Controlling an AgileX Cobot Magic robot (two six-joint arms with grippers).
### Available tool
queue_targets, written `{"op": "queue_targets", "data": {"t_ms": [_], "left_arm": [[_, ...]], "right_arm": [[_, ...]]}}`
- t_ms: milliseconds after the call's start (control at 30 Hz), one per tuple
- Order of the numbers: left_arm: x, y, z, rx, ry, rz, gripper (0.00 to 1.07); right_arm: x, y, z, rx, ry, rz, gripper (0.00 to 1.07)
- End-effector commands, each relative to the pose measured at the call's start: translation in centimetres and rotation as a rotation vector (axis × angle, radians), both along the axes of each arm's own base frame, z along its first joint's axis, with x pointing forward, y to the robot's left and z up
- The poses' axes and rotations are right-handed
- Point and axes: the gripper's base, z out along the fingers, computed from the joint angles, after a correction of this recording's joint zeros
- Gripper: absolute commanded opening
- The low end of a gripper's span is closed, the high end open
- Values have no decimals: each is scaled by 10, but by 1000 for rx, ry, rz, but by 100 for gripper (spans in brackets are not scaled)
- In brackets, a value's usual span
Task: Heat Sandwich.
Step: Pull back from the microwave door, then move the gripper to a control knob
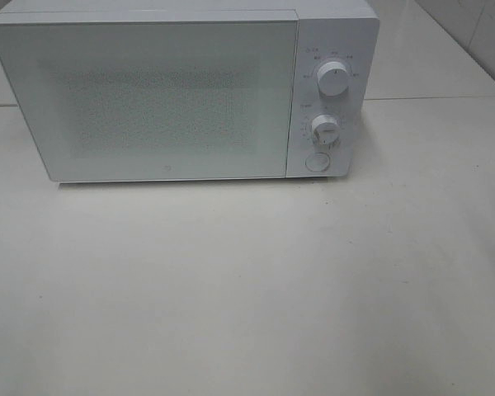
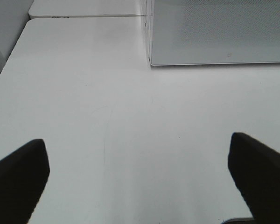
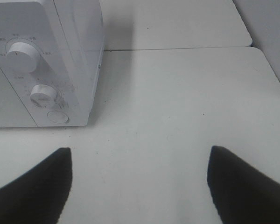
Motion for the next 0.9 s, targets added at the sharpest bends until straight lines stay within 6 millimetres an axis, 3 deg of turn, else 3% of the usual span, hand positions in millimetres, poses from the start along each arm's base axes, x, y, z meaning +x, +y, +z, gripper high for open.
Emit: {"op": "queue_targets", "data": {"t_ms": [33,500,767,900], "left_arm": [[-3,0,-1,-3,-23,-2,100],[-3,0,-1,-3,-23,-2,100],[-3,0,-1,-3,-23,-2,100],[-3,0,-1,-3,-23,-2,100]], "right_arm": [[15,1,-8,12,-76,3,76],[47,4,-48,53,-212,5,76],[52,-2,-64,30,-285,-54,76],[52,6,-73,15,-293,-41,76]]}}
